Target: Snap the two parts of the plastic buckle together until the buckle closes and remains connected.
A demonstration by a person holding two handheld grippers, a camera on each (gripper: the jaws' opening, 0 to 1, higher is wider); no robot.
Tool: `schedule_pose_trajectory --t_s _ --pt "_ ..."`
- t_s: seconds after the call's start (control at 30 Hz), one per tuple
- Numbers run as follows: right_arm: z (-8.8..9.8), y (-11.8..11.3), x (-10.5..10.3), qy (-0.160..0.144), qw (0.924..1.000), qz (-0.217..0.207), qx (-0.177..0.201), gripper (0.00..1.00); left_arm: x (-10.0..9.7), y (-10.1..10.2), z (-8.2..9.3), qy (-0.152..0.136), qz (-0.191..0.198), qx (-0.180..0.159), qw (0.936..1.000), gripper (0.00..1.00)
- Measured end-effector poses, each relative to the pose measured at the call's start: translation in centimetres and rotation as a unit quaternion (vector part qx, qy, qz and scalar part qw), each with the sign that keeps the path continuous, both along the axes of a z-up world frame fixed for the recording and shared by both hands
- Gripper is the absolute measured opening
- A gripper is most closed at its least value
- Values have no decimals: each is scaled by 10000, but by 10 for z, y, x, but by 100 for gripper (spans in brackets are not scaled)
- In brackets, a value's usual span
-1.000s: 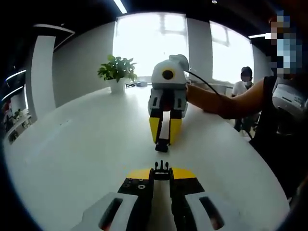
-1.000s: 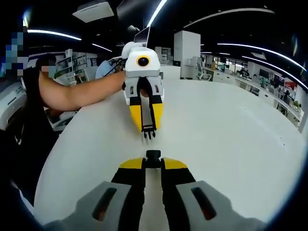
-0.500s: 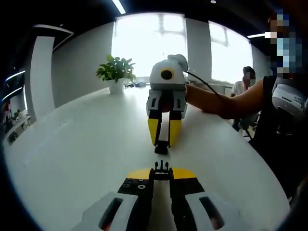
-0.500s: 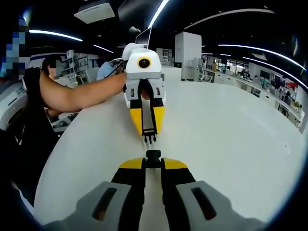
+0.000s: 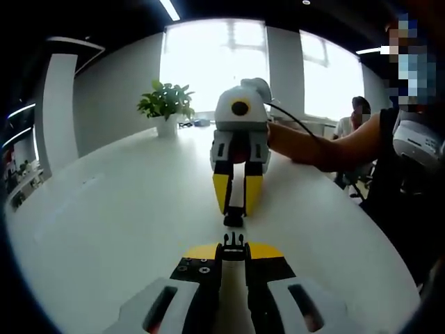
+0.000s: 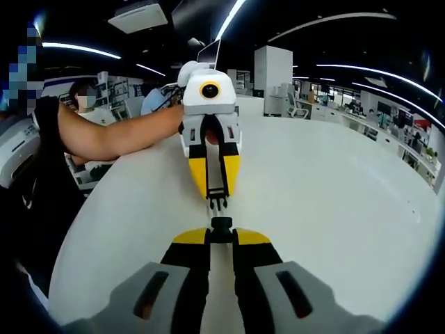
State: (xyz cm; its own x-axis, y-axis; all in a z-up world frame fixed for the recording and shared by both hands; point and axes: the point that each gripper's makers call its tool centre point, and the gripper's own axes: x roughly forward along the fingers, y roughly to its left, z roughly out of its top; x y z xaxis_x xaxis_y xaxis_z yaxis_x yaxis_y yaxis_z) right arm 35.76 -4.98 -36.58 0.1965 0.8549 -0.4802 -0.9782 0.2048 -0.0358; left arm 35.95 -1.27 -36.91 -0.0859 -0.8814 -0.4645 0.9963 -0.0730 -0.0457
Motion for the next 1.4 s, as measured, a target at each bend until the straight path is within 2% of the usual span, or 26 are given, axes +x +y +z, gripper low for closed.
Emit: schedule_pose_trajectory --t_s 1.4 --pt "-5 1 -2 -16 9999 49 -92 11 1 -7 -5 -62 -37 43 10000 11"
